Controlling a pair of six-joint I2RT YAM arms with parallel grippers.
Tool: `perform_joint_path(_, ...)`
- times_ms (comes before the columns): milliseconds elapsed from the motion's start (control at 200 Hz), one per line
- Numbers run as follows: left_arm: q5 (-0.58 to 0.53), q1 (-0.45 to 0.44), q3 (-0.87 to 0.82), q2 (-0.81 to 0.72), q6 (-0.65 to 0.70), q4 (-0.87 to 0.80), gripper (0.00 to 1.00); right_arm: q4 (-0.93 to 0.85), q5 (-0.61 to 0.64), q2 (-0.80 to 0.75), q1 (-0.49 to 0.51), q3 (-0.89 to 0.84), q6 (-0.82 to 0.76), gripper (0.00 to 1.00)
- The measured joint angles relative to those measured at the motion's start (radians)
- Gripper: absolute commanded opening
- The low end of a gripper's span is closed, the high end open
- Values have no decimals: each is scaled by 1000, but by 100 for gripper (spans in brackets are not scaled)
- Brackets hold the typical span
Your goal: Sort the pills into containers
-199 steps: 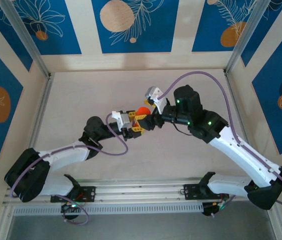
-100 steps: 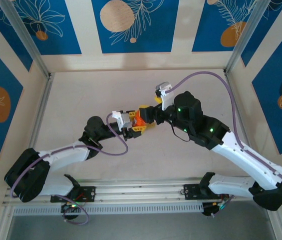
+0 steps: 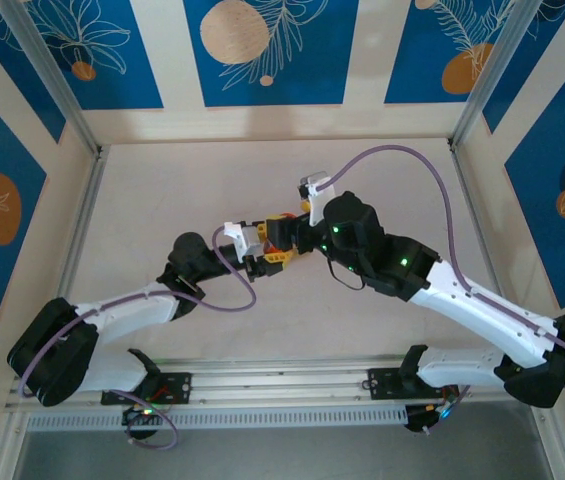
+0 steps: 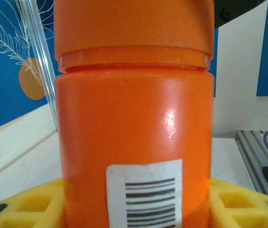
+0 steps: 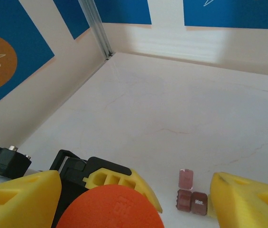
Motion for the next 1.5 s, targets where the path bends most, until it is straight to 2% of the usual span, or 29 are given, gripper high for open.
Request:
perform_joint_path(280, -3, 0, 0, -3, 0, -2, 0, -14, 37, 8, 26, 6, -1, 74)
perform_joint_path(455, -3, 0, 0, -13, 0, -4, 0, -21, 39, 8, 34, 6, -1, 73)
perform_joint_path(560, -3, 0, 0, -13, 0, -5, 0, -22, 39, 8, 38, 6, -3, 66)
perform_joint_path(885, -6, 0, 0, -13, 0, -9, 0, -17, 34, 8, 47, 6, -15, 51)
perform_joint_path(1025, -8, 0, -1, -13, 0, -9, 0, 35, 0, -7, 40, -29, -47, 43)
perform_joint_path(1115, -6, 1, -5, -14, 0, -9, 0, 97, -92, -39, 4, -83, -89, 40)
perform_joint_path(1280, -2, 1, -8, -20, 0, -9, 0, 143, -309, -60, -77, -115, -201, 40)
perform_joint_path(1501, 48, 0, -11, -26, 0, 3, 0, 128, -698, -61, -218, -116, -480, 40)
